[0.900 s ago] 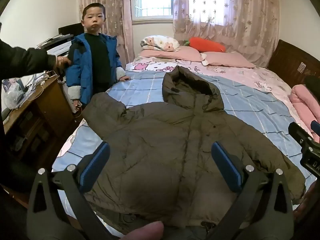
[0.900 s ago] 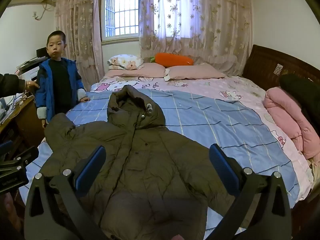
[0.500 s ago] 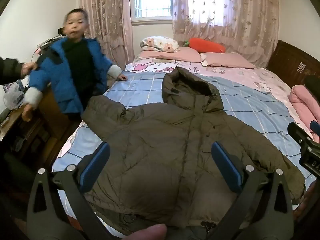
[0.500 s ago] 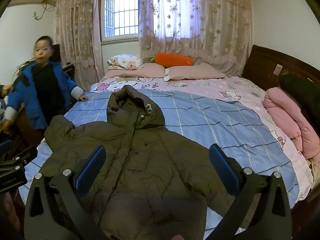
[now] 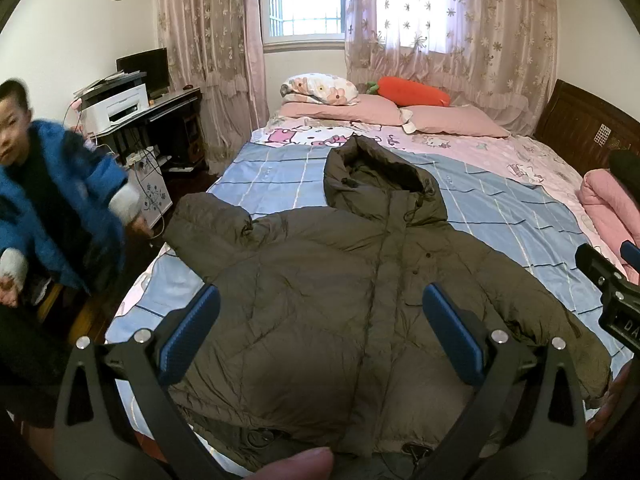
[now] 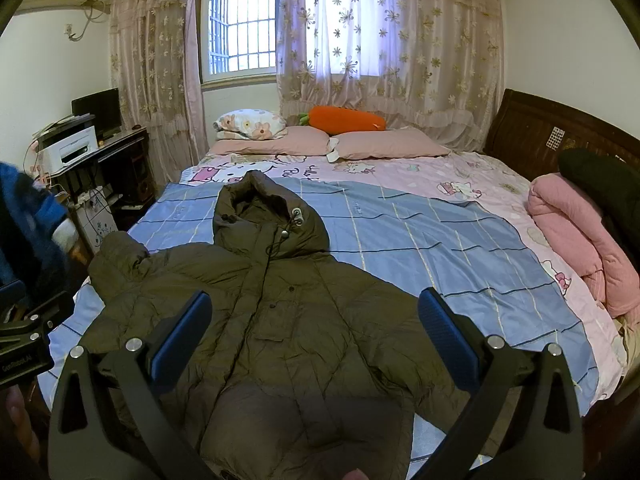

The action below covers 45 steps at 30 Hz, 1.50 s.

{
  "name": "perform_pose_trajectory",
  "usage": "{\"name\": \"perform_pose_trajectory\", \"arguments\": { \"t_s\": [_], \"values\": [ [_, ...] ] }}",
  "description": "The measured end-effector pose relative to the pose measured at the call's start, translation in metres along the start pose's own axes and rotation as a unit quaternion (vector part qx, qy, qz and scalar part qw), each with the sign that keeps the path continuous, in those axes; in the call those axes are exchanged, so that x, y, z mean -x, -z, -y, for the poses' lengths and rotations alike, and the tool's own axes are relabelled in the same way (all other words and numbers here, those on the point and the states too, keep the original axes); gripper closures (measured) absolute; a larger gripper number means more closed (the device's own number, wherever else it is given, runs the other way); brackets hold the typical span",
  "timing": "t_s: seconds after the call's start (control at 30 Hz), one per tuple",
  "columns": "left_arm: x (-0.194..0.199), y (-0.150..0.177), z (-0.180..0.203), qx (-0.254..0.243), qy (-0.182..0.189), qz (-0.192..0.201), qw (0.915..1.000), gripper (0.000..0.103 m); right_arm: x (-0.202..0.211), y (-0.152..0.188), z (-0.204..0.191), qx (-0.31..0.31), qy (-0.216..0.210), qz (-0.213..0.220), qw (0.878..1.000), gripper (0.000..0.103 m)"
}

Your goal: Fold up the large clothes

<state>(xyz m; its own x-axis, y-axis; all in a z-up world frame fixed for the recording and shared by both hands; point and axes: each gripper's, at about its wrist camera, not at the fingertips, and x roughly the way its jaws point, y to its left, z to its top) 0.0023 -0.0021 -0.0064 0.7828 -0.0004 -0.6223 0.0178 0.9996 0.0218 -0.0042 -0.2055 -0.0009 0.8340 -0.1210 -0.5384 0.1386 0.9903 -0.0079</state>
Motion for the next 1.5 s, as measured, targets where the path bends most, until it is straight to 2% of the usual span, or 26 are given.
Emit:
{"name": "perform_pose_trajectory", "arguments": {
  "t_s": [1.5],
  "values": [
    [0.0057,-0.0028,0.0002,-0.002,0.0,0.003,1.0,0.002,0.001,0.0,0.0007,0.0,0.0,-0.001,1.0,0.001]
  ]
}}
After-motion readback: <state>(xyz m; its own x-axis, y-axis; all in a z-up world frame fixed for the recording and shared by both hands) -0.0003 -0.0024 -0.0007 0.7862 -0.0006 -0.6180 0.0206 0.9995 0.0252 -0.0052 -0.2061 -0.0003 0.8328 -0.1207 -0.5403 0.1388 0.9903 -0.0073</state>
